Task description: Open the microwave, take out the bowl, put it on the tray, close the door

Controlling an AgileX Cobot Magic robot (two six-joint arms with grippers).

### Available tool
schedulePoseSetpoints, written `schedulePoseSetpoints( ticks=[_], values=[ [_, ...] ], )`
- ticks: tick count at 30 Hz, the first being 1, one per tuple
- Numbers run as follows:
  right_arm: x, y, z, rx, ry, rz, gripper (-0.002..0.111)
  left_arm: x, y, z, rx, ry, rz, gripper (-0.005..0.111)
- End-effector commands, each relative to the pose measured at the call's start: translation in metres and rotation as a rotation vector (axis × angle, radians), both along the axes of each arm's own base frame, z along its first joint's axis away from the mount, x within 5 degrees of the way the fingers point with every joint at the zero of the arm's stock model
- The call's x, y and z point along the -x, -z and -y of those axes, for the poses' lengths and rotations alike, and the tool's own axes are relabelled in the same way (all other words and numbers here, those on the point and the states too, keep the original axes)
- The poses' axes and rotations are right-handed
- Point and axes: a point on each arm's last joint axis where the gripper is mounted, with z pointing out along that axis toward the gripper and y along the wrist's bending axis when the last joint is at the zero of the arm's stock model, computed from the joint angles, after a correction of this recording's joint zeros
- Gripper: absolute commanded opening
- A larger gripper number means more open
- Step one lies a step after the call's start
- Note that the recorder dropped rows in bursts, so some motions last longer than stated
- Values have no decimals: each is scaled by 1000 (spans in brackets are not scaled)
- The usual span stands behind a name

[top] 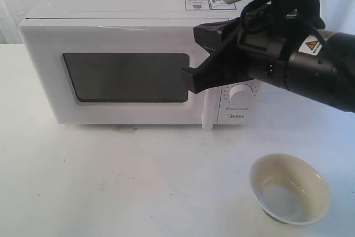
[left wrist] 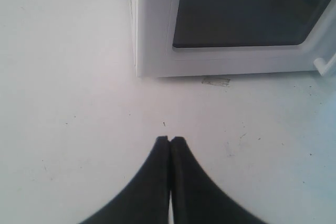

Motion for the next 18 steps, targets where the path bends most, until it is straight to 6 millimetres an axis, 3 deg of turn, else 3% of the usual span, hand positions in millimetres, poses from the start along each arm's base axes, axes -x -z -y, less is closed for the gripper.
schedulePoseSetpoints(
  ticks=[1, 5, 12, 15, 18],
  values=[
    [2, -3, 2, 25, -2, 39, 0, 1, 2, 0, 9, 2, -5, 0],
    [16, -14, 9, 96, -45, 99, 0, 1, 2, 0, 7, 1, -5, 0],
    [90, -48, 51, 165, -163, 220, 0, 1, 2, 0, 7, 1, -5, 0],
    [123, -40, 79, 118, -105, 291, 0, 1, 2, 0, 7, 1, -5, 0],
    [138, -28, 93, 109, -45, 324, 0, 1, 2, 0, 7, 1, -5, 0]
  ],
)
